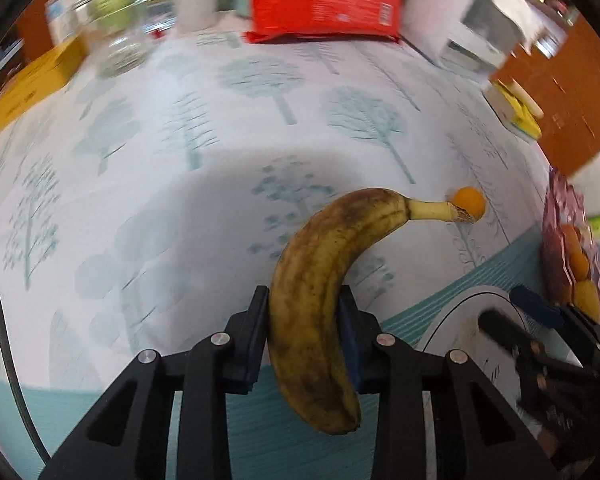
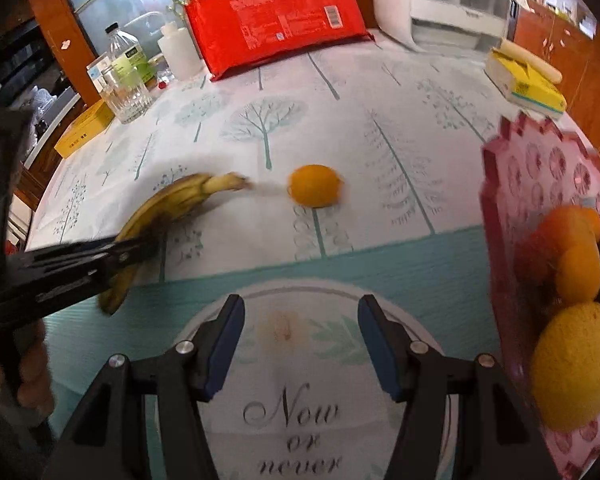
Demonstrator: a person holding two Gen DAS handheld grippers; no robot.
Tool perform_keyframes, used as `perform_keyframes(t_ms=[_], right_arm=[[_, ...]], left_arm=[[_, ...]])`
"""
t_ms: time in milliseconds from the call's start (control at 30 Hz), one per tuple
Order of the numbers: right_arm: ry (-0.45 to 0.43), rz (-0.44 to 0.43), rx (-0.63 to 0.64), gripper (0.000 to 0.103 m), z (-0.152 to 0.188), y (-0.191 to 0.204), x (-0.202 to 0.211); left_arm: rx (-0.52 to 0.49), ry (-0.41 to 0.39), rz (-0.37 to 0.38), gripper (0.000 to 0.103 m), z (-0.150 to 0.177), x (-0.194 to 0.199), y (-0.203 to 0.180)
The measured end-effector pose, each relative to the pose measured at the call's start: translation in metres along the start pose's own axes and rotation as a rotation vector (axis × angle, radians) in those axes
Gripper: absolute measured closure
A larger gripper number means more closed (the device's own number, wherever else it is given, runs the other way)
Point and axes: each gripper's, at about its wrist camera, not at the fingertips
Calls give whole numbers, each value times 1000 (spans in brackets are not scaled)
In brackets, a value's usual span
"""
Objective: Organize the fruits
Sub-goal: 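Grasp the banana with the left tool while the right tool grasps the small mandarin, then carry banana and mandarin over the pink bowl and open both tools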
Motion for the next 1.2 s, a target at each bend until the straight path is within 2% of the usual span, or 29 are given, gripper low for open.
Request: perform_keyframes(t_ms=[133, 333, 767, 800, 833, 933, 1033, 1200], right_arm=[[-46, 35, 3, 44, -10, 1, -8], [-98, 56, -71, 44, -38, -11, -21], [-118, 104, -160, 44, -89, -30, -59], [-116, 115, -153, 45, -91, -30, -62], [-108, 126, -140, 53, -93, -30, -66], [-96, 130, -102, 66, -96, -26, -71], [-91, 150, -78, 66, -94, -22, -72], [-84, 110, -72, 67, -81, -14, -62]], left_arm=[[62, 14, -32, 72, 16, 8, 23], [118, 31, -47, 72, 35, 14, 39], [170, 22, -41, 72, 64, 28, 48], [174, 21, -39, 72, 66, 29, 49], [177, 19, -37, 72, 67, 30, 49], [179, 13, -33, 72, 69, 31, 49], [179, 6, -35, 72, 72, 34, 49], [179, -15, -44, 72, 73, 42, 48]])
Point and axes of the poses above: each gripper's, at about its wrist camera, not at the fingertips, and x roughly against the way its jaws point, y to its left, z to its underside, and after that the axes turned 5 degrees about -z, right-handed
